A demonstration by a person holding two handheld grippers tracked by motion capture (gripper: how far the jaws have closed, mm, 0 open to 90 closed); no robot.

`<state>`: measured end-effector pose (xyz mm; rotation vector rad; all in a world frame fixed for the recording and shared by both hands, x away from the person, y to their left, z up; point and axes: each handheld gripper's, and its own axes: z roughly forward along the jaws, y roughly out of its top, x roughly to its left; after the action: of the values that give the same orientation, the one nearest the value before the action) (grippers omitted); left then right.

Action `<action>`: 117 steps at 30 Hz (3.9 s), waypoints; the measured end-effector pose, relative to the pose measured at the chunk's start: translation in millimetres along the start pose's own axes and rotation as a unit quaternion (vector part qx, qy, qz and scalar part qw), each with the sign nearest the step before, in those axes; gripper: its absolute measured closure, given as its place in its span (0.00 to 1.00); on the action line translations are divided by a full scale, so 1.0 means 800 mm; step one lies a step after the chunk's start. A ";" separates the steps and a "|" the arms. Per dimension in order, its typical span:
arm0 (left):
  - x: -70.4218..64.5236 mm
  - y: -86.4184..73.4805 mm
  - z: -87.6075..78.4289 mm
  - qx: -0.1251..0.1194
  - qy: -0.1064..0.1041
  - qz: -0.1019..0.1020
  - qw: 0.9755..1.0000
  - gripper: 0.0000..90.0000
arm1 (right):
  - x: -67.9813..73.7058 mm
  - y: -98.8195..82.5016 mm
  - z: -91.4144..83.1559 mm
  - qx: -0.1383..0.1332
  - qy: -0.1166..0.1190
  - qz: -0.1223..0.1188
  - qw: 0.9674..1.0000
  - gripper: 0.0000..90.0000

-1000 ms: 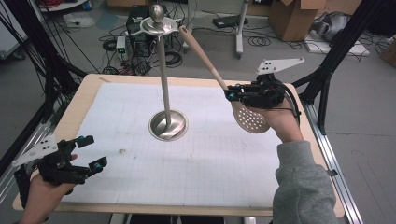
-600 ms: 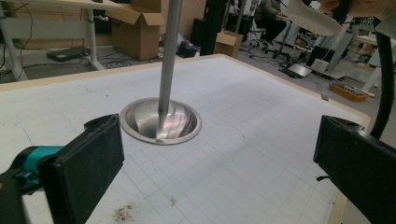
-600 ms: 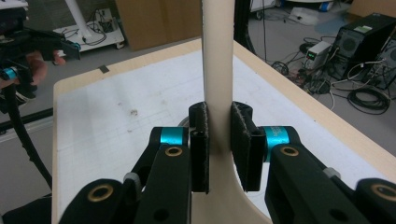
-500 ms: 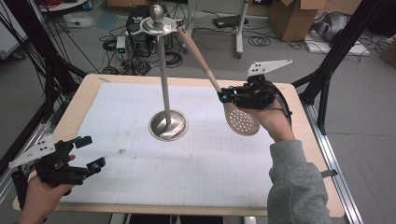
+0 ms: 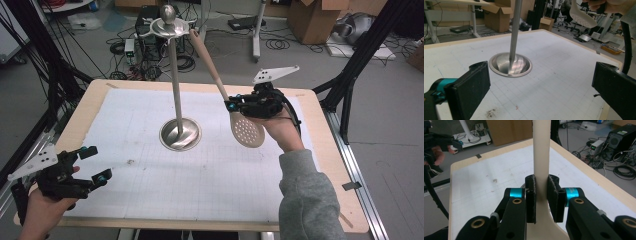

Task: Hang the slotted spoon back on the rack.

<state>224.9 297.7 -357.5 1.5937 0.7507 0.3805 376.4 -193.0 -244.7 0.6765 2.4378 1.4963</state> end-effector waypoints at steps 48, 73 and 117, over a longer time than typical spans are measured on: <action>0.001 0.003 -0.022 -0.018 0.007 -0.004 1.000 0.02 | 0.010 0.016 0.097 0.022 -0.009 0.011 1.000 0.87; -0.001 0.001 -0.019 -0.012 0.006 -0.003 1.000 0.02 | 0.018 0.017 0.109 0.002 -0.027 0.006 1.000 0.70; 0.007 0.001 0.022 -0.016 0.001 0.002 1.000 0.02 | 0.047 -0.078 0.032 -0.060 -0.006 -0.004 0.998 0.12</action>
<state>240.4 287.7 -360.5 1.5652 0.7405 0.3951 336.6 -178.2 -309.0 0.6489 2.3172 1.6153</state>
